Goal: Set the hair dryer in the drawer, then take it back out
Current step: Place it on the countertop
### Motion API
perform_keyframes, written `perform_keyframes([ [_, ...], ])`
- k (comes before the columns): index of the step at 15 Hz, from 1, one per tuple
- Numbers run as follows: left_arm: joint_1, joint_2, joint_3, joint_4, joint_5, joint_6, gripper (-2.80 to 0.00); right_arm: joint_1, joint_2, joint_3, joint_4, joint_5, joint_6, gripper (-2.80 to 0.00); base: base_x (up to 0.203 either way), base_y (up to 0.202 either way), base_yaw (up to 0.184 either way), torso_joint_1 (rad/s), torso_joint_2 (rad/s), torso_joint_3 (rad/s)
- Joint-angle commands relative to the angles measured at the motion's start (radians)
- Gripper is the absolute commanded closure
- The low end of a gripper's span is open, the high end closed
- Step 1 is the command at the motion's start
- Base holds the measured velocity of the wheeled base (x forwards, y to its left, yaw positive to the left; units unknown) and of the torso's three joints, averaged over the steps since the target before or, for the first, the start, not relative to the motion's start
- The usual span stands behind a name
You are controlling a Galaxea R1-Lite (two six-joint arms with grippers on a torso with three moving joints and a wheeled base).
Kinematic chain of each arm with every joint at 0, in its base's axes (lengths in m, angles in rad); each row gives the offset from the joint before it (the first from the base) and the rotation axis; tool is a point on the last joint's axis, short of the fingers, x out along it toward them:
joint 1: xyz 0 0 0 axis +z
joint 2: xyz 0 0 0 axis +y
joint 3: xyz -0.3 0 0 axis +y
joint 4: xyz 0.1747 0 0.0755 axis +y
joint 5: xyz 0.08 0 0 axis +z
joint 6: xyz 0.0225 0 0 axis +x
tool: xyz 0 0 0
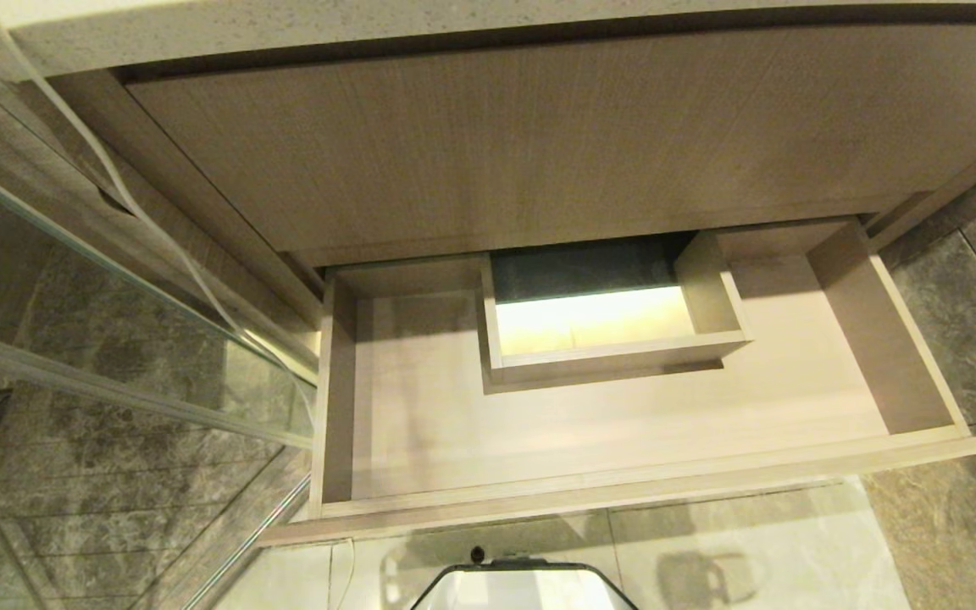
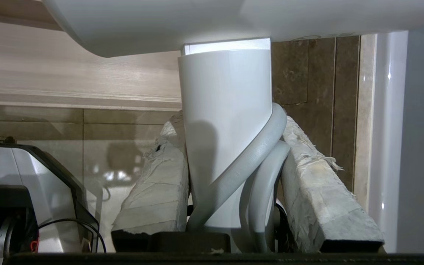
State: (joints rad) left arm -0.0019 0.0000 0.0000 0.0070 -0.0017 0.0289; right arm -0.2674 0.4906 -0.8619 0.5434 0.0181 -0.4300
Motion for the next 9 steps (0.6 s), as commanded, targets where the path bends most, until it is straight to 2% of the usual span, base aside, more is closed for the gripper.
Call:
perform_keyframes([
  [1,0.000,0.000,0.000,-0.001,0.000,0.000,0.00,0.001,0.003,-0.002,0.003,0.001,-0.003,0.00,0.000,0.000,0.000,0.422,-0.46,-0.240],
  [9,0.000,0.000,0.002,-0.001,0.000,0.000,0.00,0.001,0.000,0.000,-0.007,0.002,-0.003,0.00,0.000,0.000,0.000,0.306,-0.53,-0.250],
])
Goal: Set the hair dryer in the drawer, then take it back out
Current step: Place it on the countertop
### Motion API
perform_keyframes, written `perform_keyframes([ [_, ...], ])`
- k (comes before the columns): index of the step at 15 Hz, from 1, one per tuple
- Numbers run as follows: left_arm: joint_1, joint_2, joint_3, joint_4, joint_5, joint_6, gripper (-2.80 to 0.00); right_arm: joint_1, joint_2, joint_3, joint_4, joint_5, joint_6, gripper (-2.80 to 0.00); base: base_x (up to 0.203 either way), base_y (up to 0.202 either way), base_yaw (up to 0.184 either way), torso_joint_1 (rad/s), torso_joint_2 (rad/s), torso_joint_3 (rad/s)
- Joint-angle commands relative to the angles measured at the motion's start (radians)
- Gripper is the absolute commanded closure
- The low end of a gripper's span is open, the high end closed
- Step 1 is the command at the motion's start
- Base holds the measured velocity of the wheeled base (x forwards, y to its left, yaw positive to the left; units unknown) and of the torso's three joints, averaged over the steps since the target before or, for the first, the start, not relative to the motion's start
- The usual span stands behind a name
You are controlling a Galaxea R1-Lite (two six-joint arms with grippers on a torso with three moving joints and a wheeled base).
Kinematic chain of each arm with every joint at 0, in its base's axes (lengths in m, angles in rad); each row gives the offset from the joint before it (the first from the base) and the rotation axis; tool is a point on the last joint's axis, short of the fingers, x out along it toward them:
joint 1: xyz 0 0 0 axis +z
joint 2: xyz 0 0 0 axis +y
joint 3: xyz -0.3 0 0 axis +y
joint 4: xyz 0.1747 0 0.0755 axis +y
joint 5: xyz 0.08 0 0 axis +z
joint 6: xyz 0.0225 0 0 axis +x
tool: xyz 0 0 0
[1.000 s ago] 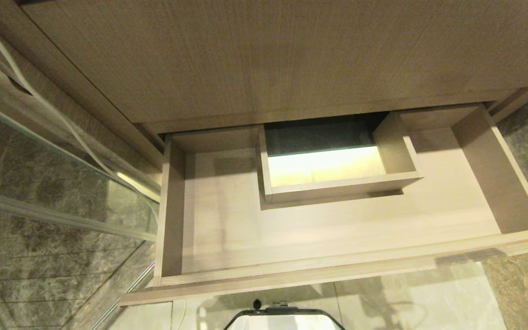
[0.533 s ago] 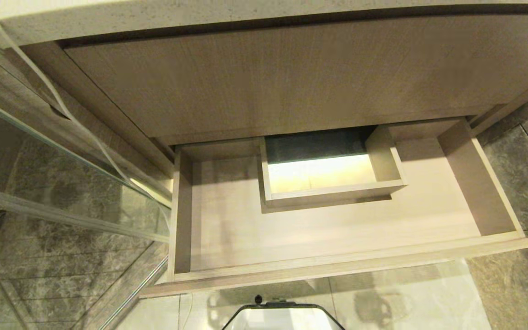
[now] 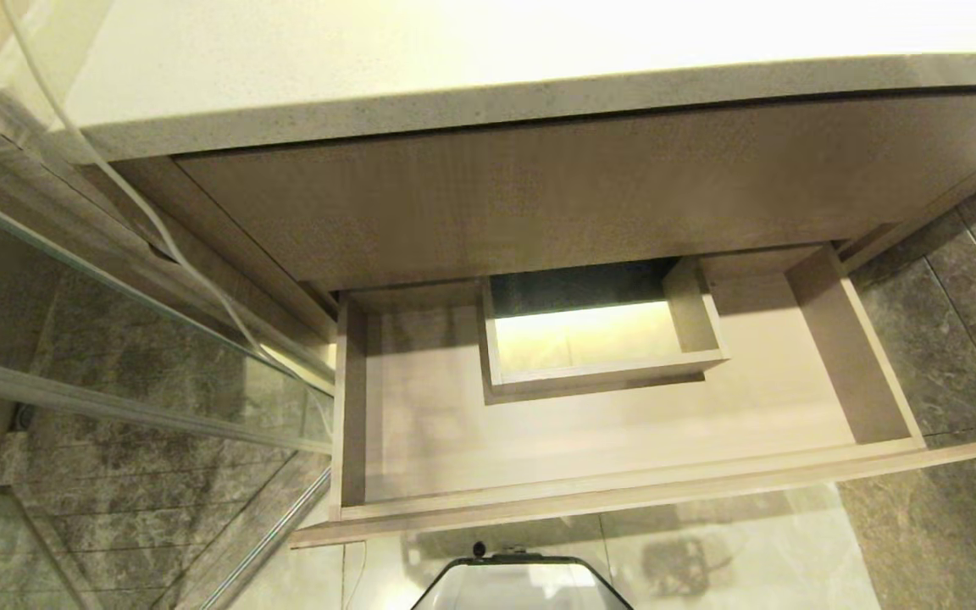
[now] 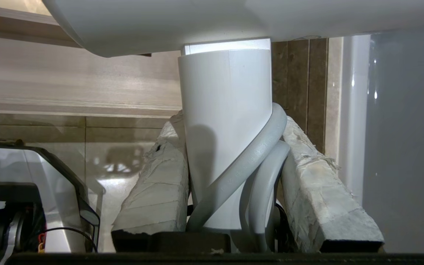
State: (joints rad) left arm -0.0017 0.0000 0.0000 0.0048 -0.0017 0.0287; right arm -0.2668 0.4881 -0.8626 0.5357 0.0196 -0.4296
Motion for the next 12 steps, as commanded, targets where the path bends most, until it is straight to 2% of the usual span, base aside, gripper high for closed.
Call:
perform_keyframes([
  [1,0.000,0.000,0.001,0.001,0.000,0.000,0.00,0.000,0.003,0.000,0.001,0.000,-0.003,0.00,0.000,0.000,0.000,0.290,-0.56,-0.258],
  [7,0.000,0.000,0.002,0.001,0.000,0.000,0.00,0.000,0.000,0.000,-0.005,0.000,-0.003,0.00,0.000,0.000,0.000,0.309,-0.59,-0.284],
  [12,0.000,0.000,0.000,0.001,0.000,0.000,0.00,0.006,-0.003,0.004,-0.005,0.000,-0.003,0.00,0.000,0.000,0.000,0.200,-0.38,-0.185],
])
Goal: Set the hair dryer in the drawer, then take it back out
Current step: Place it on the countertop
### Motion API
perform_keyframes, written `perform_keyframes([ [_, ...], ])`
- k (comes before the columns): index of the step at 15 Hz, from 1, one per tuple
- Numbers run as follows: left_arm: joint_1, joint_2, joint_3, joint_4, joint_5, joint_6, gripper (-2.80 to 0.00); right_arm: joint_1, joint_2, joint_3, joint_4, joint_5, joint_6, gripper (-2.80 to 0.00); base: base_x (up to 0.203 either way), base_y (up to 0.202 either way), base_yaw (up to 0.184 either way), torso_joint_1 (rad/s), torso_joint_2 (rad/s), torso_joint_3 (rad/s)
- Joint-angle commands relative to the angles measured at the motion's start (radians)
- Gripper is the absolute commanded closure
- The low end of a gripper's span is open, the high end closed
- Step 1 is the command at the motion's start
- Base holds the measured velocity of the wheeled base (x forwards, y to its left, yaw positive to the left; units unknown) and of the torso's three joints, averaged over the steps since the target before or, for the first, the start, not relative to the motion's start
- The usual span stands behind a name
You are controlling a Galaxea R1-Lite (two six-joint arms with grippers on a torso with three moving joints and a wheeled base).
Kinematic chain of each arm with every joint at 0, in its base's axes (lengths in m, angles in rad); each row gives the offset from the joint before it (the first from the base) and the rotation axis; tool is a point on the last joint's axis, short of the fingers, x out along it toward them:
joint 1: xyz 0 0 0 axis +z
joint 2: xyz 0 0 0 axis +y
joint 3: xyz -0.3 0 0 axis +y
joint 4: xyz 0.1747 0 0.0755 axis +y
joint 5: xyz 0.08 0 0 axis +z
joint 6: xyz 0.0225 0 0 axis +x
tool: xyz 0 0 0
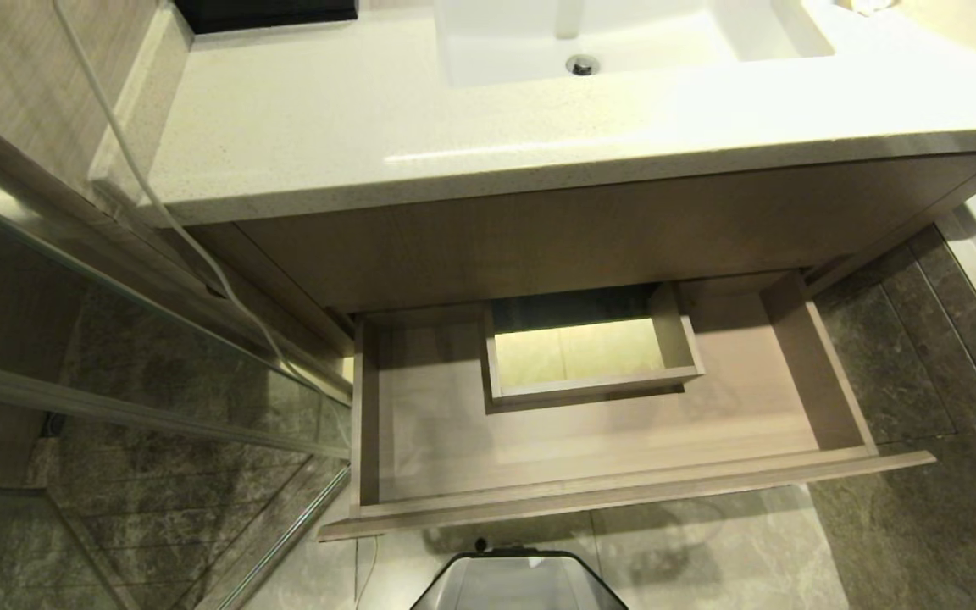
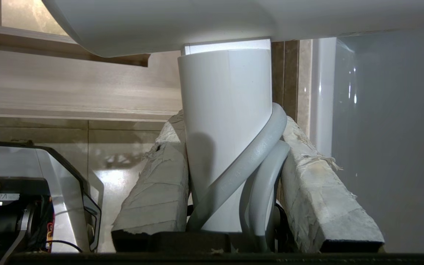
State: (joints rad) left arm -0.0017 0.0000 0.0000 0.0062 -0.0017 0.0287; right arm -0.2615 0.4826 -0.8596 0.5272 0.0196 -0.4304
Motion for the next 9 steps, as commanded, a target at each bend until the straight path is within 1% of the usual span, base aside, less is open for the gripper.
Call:
perform_keyframes([
  [1,-0.001,0.000,0.002,0.000,0.000,0.000,0.00,0.001,0.002,0.001,0.004,0.000,-0.002,0.00,0.000,0.000,0.000,0.183,-0.36,-0.173],
  [6,0.000,0.000,0.000,-0.001,0.000,0.000,0.00,0.001,0.004,0.001,0.005,0.000,-0.002,0.00,0.000,0.000,0.000,0.173,-0.33,-0.162],
  [7,-0.001,0.000,0.002,0.000,0.000,0.000,0.00,0.001,0.002,0.002,0.005,0.000,-0.004,0.00,0.000,0.000,0.000,0.104,-0.17,-0.073],
  [9,-0.001,0.000,0.000,0.000,0.000,0.000,0.00,0.001,0.002,0.005,0.005,0.000,-0.004,0.00,0.000,0.000,0.000,0.000,0.00,0.000],
])
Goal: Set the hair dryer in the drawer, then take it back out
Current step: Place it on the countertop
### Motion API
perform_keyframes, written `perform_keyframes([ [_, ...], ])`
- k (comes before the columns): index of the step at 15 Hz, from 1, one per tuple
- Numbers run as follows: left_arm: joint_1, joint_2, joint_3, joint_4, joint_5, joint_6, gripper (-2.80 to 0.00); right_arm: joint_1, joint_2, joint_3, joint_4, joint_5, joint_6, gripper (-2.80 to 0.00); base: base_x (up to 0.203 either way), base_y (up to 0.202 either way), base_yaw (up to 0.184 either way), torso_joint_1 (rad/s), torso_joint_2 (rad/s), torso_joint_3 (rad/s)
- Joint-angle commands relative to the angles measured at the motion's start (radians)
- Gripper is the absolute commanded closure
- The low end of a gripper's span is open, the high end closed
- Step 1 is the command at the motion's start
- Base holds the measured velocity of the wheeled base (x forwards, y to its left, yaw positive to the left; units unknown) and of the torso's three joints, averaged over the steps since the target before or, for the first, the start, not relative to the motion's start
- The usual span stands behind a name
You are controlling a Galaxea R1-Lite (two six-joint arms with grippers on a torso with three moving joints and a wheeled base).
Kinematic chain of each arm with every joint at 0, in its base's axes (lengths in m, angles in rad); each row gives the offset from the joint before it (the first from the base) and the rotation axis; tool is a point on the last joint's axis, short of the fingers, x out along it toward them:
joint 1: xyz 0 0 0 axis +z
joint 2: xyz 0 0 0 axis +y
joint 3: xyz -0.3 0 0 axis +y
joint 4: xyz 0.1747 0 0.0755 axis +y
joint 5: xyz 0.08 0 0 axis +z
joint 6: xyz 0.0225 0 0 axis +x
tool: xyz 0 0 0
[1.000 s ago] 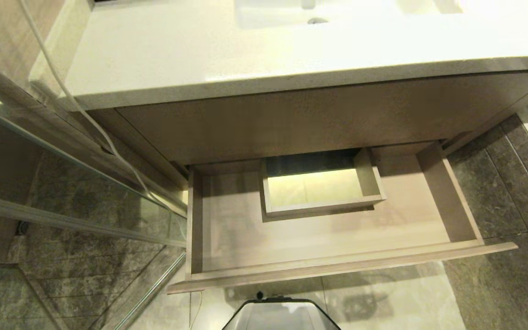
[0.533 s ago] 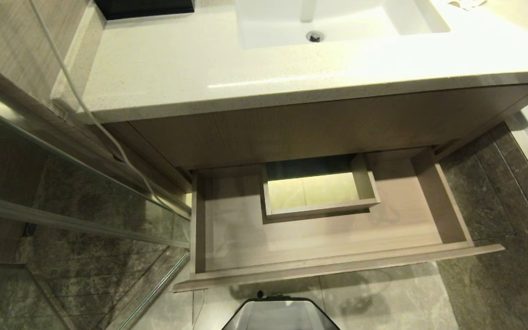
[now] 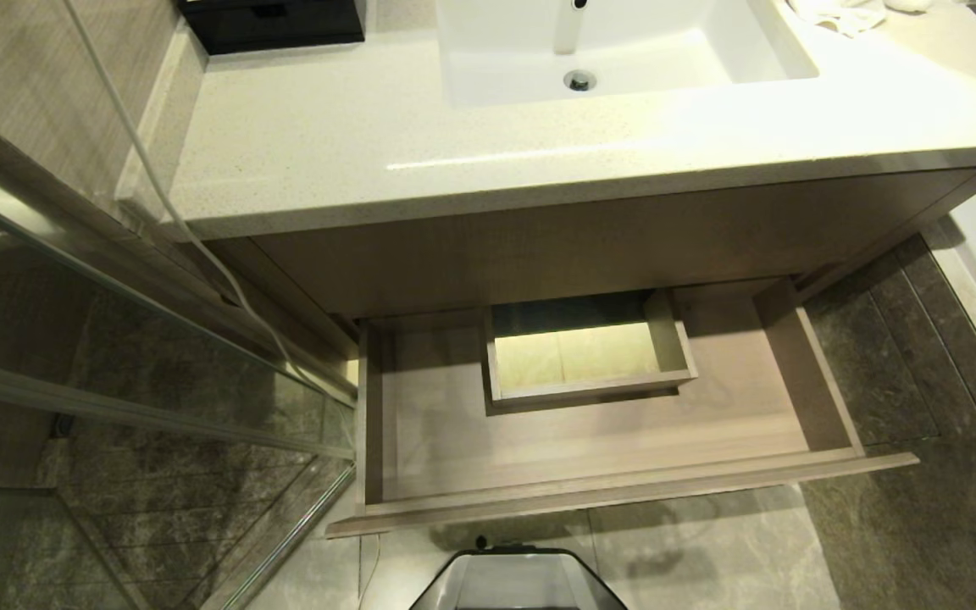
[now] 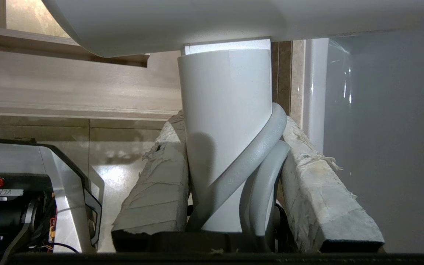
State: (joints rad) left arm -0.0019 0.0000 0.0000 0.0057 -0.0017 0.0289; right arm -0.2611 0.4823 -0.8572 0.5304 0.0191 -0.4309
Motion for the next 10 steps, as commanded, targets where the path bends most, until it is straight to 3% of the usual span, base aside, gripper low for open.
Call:
perform_keyframes([
  [1,0.000,0.000,0.001,0.000,0.000,0.000,0.00,0.000,0.001,0.003,0.003,0.001,-0.003,0.00,0.000,0.000,0.000,0.000,0.00,0.000],
  [10,-0.001,0.000,0.002,0.000,0.000,0.000,0.00,0.011,-0.001,0.003,0.005,0.001,-0.009,0.00,0.000,0.000,0.000,0.000,0.00,0.000],
])
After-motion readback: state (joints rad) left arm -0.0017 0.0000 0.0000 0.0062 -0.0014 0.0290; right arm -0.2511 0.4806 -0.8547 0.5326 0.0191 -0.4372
